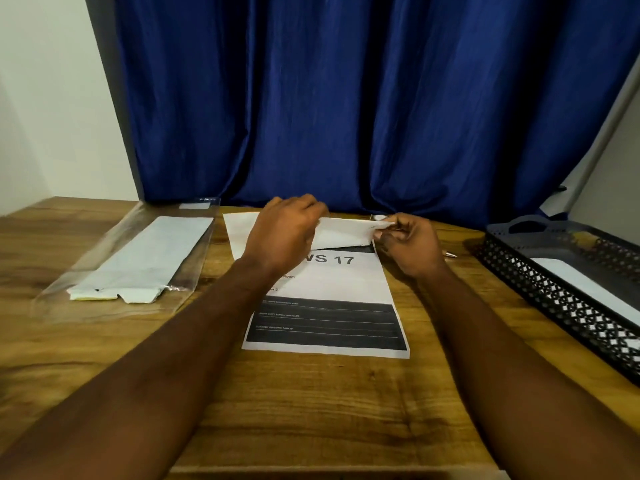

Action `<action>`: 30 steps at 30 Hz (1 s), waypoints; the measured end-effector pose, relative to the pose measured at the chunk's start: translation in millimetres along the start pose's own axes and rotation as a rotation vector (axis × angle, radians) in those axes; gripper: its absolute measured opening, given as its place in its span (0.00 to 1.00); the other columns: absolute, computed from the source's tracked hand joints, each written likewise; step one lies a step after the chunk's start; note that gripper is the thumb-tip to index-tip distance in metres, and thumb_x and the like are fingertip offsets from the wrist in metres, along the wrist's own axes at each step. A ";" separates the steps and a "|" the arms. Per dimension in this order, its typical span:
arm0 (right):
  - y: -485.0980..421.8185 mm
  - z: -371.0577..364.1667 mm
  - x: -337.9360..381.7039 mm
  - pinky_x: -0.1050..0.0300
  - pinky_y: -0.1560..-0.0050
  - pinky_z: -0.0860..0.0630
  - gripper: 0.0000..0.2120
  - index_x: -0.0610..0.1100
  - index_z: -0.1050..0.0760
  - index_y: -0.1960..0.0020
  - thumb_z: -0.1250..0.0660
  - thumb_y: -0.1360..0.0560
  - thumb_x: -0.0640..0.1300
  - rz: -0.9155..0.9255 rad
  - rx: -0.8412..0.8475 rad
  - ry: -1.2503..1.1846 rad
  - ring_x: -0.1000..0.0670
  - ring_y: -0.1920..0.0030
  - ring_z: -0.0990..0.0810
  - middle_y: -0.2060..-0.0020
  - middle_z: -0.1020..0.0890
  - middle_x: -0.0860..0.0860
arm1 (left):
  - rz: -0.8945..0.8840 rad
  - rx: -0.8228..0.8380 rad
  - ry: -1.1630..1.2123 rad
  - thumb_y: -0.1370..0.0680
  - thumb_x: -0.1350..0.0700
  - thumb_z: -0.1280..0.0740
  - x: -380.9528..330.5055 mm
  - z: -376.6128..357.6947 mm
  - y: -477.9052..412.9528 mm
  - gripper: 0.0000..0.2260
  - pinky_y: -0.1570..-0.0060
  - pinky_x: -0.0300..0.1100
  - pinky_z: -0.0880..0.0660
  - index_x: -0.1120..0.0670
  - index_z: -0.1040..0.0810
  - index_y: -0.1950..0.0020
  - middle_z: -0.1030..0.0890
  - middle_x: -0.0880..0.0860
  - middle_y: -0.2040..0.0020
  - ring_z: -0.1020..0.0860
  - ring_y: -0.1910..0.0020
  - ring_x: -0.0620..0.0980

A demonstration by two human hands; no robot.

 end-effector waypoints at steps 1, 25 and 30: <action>-2.0 0.5 -3.1 0.69 0.52 0.19 0.06 0.45 0.16 0.46 0.25 0.22 0.37 -0.007 0.007 -0.005 0.55 0.53 0.14 0.53 0.12 0.52 | -0.012 0.013 0.006 0.22 0.64 0.28 -1.8 -0.2 -0.1 0.11 0.52 0.51 0.22 0.55 0.16 0.40 0.16 0.54 0.47 0.17 0.54 0.57; -2.9 -17.1 -24.4 0.59 0.52 0.21 0.09 0.48 0.13 0.55 0.30 0.21 0.38 -0.029 0.234 0.335 0.55 0.54 0.16 0.58 0.13 0.54 | 0.160 0.474 0.260 0.22 0.44 0.39 -4.7 -71.9 22.5 0.13 0.50 0.52 0.22 0.50 0.21 0.57 0.19 0.48 0.56 0.24 0.55 0.49; -9.7 -7.0 -27.5 0.62 0.56 0.26 0.04 0.47 0.16 0.50 0.29 0.22 0.40 -0.054 0.072 0.302 0.51 0.53 0.18 0.56 0.15 0.52 | 0.119 0.390 0.120 0.18 0.37 0.39 -12.5 -76.9 13.7 0.16 0.47 0.48 0.29 0.47 0.24 0.55 0.20 0.45 0.57 0.25 0.56 0.47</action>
Point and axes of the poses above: each hand's wrist, its own y-axis away from the middle knuckle, its own z-axis out of the back of the hand, x = y × z, the point moved 10 cm from there along -y, towards the middle knuckle
